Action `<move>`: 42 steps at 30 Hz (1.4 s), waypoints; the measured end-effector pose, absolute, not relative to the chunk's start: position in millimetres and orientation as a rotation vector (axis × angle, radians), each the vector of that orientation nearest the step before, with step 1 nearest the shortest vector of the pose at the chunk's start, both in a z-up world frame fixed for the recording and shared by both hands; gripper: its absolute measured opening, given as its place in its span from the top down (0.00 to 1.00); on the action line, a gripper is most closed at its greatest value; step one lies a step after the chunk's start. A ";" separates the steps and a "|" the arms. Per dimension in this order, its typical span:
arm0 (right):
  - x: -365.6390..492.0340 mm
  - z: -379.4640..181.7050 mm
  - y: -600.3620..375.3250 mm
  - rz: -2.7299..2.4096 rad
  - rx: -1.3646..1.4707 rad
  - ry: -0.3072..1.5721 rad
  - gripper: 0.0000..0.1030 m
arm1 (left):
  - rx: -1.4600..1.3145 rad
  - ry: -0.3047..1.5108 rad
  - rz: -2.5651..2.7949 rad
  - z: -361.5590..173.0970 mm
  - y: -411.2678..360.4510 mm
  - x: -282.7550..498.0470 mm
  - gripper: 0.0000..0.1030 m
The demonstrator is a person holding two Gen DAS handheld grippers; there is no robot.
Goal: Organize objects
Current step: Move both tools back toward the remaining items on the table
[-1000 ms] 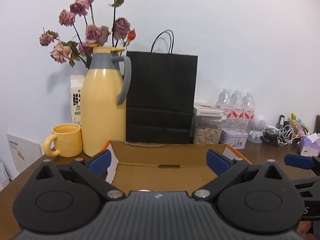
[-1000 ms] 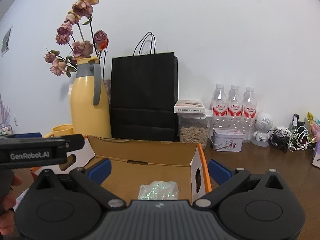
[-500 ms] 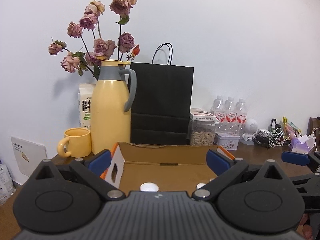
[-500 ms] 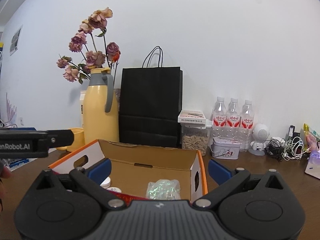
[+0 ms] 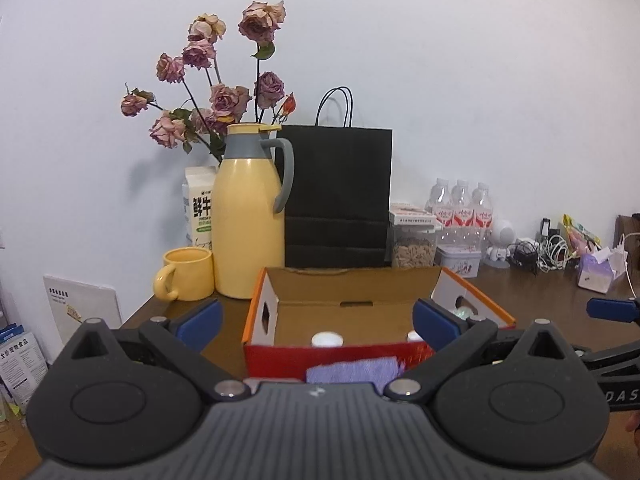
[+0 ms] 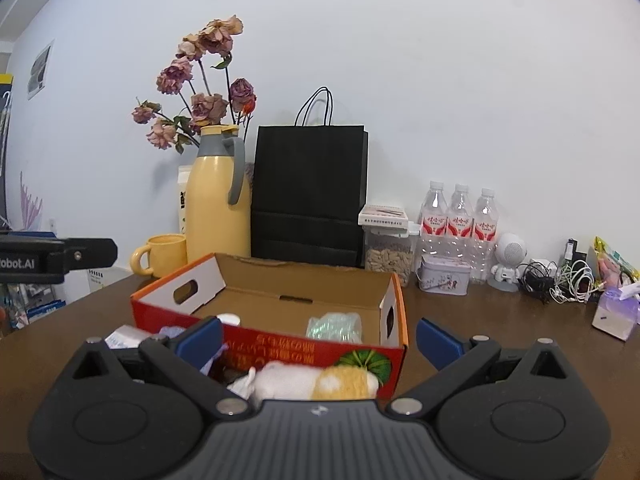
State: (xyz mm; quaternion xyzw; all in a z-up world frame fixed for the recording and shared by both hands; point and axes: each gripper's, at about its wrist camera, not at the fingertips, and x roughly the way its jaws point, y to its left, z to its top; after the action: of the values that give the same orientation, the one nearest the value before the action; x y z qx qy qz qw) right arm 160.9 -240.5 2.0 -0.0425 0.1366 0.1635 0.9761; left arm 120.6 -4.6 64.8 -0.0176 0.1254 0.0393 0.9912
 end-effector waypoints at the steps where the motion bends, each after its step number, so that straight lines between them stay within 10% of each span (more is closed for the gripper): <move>1: 156.5 0.8 -241.4 0.329 -0.088 0.279 0.00 | -0.034 0.256 0.080 63.7 -3.1 117.3 0.00; 42: 172.8 -85.2 -281.8 0.479 0.120 0.681 0.00 | -0.080 0.495 0.108 -13.9 34.7 66.6 0.00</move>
State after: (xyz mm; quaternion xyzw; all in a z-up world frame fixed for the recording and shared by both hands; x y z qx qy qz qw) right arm 172.8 -281.8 -85.2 0.0585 0.3306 0.2324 0.9128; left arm 66.6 34.7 -13.9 -0.0398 0.2448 0.0532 0.9673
